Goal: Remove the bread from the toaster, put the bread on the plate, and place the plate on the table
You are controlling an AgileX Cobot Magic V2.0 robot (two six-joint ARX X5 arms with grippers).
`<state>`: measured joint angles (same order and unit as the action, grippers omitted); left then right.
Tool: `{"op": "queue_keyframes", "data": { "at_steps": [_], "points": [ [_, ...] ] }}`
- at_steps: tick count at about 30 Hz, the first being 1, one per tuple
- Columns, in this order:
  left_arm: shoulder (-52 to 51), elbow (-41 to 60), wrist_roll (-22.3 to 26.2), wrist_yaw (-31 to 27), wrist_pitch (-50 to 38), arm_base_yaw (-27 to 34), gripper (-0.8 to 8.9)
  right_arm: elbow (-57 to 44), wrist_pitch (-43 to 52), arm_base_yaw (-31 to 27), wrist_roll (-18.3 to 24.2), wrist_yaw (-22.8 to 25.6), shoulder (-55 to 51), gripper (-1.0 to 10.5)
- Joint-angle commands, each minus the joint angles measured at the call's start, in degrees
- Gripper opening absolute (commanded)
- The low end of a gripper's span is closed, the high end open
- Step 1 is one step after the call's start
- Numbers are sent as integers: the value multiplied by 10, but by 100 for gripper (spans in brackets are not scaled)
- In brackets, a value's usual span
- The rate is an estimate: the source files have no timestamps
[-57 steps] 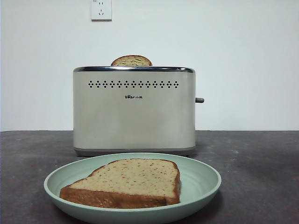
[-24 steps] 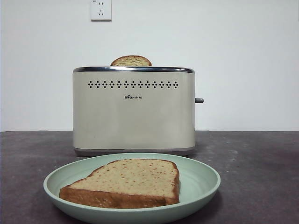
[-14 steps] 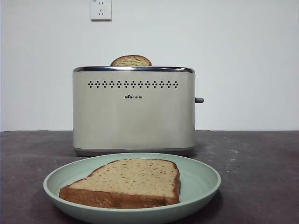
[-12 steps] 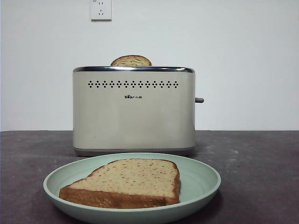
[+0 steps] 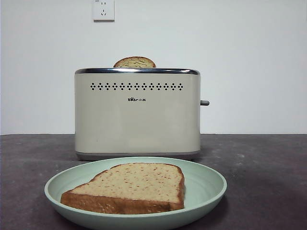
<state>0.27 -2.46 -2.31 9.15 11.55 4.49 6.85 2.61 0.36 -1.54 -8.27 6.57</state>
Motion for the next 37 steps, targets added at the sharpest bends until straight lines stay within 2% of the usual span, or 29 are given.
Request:
{"op": "queue_keyframes", "data": {
  "at_steps": [1, 5, 15, 37],
  "points": [
    [-1, 10, -1, 3, 6, 1, 8, -28, 7, 0, 5, 7, -24, 5],
    [-1, 10, -1, 3, 6, 1, 8, -62, 4, 0, -5, 7, -49, 5],
    [-1, 10, -1, 3, 6, 1, 8, -63, -105, 0, -6, 8, -64, 5],
    [-1, 10, -1, 3, 6, 1, 8, -62, -82, 0, -6, 8, -64, 5]
  ]
}}
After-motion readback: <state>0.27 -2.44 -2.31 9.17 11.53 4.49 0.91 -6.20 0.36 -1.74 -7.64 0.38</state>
